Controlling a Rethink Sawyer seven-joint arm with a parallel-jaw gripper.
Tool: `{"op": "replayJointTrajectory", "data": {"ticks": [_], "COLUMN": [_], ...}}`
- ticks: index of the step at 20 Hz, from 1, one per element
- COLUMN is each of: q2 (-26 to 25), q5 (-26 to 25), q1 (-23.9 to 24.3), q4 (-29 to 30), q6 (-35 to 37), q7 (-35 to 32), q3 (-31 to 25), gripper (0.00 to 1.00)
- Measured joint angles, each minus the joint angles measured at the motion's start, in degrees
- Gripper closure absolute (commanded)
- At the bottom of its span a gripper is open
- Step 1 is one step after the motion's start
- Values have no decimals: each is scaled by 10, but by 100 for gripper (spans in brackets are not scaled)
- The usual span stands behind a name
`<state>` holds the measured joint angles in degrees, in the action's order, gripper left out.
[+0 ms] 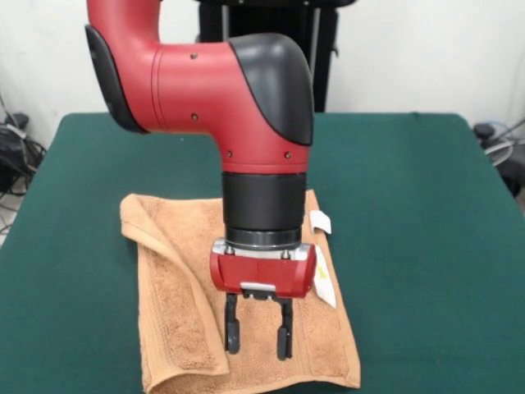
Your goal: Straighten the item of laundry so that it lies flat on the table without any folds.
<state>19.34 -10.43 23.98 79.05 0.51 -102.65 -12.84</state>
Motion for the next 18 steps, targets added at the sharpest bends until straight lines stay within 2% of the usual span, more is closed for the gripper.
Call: {"op": "replayJointTrajectory", "data": {"ticks": [8, 18], "q2": [22, 15], "q5": [0, 0], "q1": [7, 8], "q4": [2, 2], "q6": [12, 12], "q7": [0, 0], "q3": [0, 0], "gripper": [0, 0]}}
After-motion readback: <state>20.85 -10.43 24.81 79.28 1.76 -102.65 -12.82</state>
